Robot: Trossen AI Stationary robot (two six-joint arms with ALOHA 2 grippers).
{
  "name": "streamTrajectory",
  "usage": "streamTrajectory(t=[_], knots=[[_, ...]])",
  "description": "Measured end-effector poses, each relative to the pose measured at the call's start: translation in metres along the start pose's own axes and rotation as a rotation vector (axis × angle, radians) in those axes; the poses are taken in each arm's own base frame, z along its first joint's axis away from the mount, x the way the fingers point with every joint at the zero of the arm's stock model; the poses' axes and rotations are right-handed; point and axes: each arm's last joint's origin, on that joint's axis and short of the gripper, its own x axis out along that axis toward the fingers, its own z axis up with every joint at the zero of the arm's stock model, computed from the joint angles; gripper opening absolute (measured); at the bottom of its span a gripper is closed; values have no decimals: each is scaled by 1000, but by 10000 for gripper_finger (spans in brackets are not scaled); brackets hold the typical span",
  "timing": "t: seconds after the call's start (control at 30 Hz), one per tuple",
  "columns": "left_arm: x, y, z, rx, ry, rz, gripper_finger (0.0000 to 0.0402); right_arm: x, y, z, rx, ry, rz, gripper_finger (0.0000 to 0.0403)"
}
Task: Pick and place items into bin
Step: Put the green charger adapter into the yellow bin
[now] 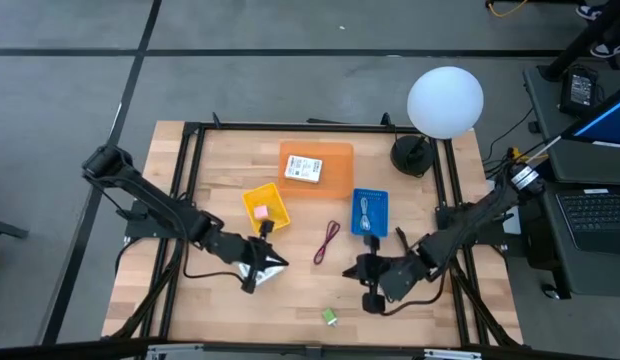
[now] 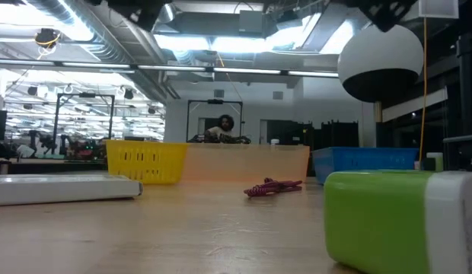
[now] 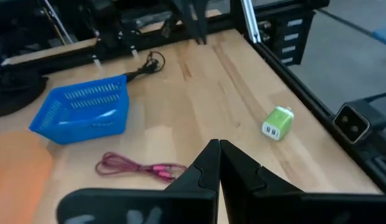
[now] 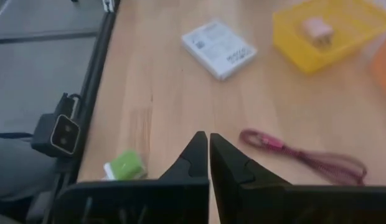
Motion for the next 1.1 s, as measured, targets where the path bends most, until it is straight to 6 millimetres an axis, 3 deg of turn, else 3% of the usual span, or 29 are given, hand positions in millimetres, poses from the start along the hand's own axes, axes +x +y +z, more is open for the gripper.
streamTrajectory(t=[0.43, 0.87, 1.1], knots=[[-18, 10, -39, -38, -104, 108, 3, 27, 50, 26, 24, 310, -178, 0], [-18, 13, -38, -90, -122, 159, 3, 39, 104, 38, 173, 409, -123, 0], [-18, 13, -38, -97, -129, 159, 3, 54, 114, 30, 208, 485, -118, 0]])
